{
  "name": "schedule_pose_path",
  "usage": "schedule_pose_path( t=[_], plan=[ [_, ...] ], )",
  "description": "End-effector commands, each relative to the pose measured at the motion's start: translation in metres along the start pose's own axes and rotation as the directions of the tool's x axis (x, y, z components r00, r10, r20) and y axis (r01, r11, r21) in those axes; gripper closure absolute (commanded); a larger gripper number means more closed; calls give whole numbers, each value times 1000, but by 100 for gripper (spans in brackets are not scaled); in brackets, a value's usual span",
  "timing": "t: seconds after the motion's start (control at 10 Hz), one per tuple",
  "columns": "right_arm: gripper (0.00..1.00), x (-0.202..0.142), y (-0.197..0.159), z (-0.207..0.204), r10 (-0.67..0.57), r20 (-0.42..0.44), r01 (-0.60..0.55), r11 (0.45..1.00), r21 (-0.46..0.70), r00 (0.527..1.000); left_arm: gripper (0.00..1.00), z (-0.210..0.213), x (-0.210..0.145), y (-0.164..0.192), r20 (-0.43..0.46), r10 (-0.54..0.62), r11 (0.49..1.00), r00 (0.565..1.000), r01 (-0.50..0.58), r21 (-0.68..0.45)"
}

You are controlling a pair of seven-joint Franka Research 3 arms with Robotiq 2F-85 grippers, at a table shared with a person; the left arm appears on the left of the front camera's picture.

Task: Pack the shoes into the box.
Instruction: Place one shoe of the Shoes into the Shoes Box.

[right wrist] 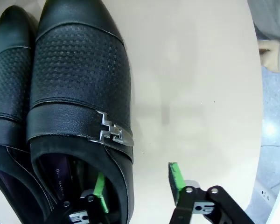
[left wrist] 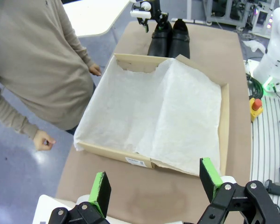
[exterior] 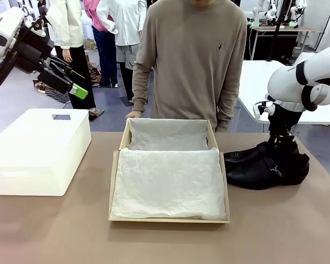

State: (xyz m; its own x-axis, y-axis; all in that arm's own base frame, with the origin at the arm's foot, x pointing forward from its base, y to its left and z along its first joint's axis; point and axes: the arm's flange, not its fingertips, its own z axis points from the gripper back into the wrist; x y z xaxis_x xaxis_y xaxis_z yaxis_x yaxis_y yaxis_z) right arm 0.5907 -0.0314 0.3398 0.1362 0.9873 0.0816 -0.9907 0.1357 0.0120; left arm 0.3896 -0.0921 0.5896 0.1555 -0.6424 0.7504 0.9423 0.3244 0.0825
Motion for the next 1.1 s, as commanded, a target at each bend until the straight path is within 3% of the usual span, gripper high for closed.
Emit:
schedule_pose_path(
  t=[0.0, 0.1, 0.7, 0.9, 1.0],
  plan=[
    [85, -2, -3, 5, 23, -16, -23, 1000, 10, 1000, 0, 0, 0, 2, 24, -14, 1000, 1000, 15, -11],
    [100, -1, -1, 6, 25, -16, -24, 1000, 16, 1000, 0, 0, 0, 2, 24, -14, 1000, 1000, 15, -11],
    [100, -4, 3, 12, 13, 2, -13, 999, 33, 1000, 0, 0, 0, 2, 24, -14, 1000, 1000, 15, -11],
    [100, -8, 3, 21, -26, 52, 26, 1000, -10, 998, 0, 0, 0, 2, 24, -14, 1000, 1000, 15, -11],
    [100, -12, -2, 32, -75, 26, 75, 997, -1, 997, 0, 0, 0, 2, 24, -14, 1000, 1000, 15, -11]
  ],
)
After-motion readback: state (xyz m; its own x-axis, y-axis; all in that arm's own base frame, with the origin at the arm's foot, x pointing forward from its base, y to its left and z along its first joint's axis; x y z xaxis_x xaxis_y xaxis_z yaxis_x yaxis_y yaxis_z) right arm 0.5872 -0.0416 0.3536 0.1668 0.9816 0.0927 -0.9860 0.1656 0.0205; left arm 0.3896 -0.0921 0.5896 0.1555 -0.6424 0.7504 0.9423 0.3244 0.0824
